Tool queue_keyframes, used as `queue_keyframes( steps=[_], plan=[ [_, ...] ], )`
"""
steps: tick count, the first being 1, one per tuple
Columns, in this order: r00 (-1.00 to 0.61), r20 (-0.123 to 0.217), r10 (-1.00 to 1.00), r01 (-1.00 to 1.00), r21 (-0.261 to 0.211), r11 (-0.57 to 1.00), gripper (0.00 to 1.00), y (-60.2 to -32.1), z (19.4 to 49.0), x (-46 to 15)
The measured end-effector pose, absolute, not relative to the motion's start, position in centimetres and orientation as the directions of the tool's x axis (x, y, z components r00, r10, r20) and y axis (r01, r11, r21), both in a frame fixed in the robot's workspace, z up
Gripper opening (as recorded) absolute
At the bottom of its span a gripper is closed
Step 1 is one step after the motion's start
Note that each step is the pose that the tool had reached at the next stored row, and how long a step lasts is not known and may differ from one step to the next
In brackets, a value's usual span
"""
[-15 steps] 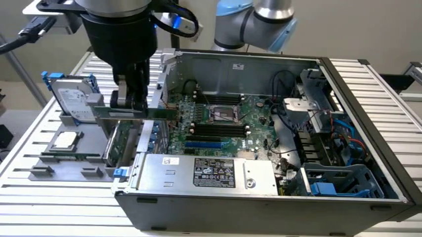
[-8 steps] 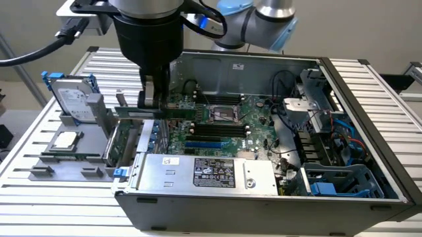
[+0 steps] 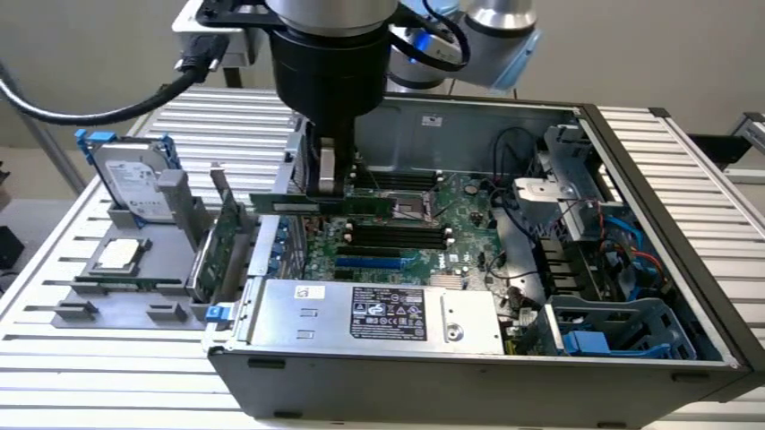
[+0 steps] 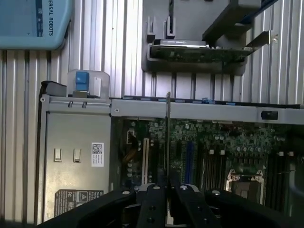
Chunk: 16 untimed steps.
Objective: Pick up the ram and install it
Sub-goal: 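Pick up the ram and move it above insertion slot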
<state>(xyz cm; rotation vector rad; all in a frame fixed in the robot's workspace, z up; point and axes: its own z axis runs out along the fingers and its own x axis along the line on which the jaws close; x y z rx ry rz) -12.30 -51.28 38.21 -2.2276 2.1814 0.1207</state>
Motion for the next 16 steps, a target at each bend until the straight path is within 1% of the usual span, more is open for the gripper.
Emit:
queue_keyframes(
  steps=[9,16],
  plan=[
    [0.019,-0.07,-0.997,-0.999,0.039,-0.022,0.0,-50.3,37.4,-8.2],
    [0.019,-0.07,-0.997,-0.999,0.039,-0.022,0.0,-47.7,36.4,-6.5]
  ],
)
